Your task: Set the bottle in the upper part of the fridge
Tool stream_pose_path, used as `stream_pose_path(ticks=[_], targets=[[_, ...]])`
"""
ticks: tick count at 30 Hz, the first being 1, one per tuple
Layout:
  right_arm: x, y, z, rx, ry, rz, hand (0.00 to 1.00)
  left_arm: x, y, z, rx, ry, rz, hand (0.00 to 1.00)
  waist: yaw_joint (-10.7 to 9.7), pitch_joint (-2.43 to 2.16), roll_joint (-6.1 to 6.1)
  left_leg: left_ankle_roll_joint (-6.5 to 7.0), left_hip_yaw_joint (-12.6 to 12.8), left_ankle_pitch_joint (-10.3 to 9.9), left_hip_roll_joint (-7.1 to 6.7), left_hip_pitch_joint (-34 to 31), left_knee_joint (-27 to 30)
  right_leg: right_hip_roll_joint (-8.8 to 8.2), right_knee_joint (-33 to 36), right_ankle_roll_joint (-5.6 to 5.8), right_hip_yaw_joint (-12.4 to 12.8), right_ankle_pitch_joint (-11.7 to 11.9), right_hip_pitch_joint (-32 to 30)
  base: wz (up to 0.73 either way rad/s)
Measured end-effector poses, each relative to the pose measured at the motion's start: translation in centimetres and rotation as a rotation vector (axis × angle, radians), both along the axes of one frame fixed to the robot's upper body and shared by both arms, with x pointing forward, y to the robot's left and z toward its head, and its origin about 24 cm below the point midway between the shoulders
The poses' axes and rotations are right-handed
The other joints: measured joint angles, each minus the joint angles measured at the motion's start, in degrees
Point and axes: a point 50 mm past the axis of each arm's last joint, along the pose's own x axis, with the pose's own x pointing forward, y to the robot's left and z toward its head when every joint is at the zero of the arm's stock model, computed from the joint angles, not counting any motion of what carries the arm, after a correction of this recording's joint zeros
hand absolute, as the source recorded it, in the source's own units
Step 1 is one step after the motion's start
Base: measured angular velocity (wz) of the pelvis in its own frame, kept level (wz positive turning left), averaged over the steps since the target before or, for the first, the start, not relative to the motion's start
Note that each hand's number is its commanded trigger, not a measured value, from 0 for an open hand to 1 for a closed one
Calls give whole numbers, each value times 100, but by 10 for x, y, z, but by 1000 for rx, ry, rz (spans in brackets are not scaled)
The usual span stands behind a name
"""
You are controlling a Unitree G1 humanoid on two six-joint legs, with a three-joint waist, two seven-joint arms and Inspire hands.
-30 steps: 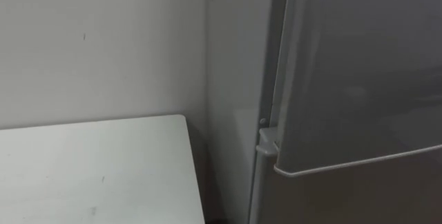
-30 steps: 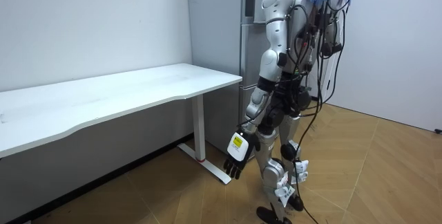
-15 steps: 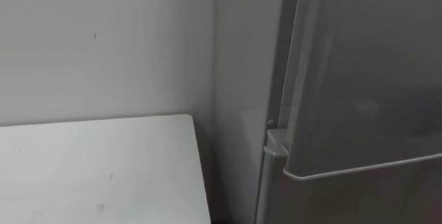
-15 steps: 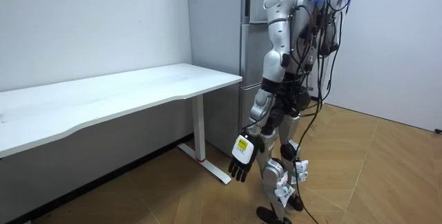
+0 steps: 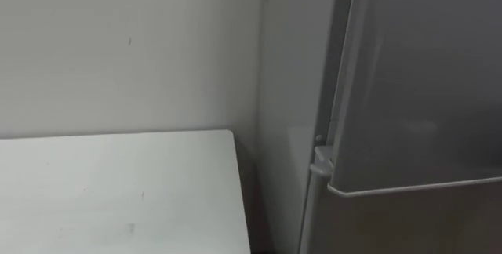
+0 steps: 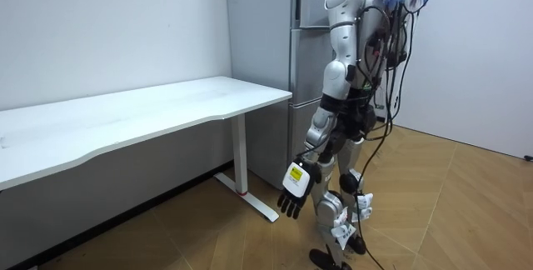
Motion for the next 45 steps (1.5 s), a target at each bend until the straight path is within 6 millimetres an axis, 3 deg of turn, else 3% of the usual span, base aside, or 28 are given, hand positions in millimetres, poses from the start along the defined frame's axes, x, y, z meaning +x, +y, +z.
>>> stream_pose_path(ticks=[12, 17, 25, 30, 45], targets=[[7, 14, -1, -109, 32, 27, 0, 1, -3, 0, -19, 5, -37, 0, 93, 5, 26, -11, -146, 8, -10, -13, -1, -1, 13, -7, -109, 6, -2, 1], [9, 15, -4, -113, 47, 35, 0, 2, -4, -1, -40, 11, -56, 0, 224, 10, 20, -16, -145, 12, -8, 41, -1, 2, 12, -13, -119, 9, 38, -5], [16, 12, -13, -164, 96, 43, 0, 1, -5, -2, -53, 15, -57, 0, 248, 83, -129, -20, -141, 18, -23, 26, -1, 10, -10, -41, -91, 21, -9, -7], [17, 9, -17, -163, 99, 37, 0, 2, -1, -1, -56, 11, -63, 0, 220, 75, -180, -13, -238, 22, -26, -14, 11, 8, -65, -43, -131, 53, -4, 2], [28, 5, -23, -164, 122, 47, 0, 1, 1, 0, -52, 33, -72, 0, 220, 46, -123, 4, -319, 35, -33, -79, 137, -4, -89, -41, -186, 126, 23, 0]])
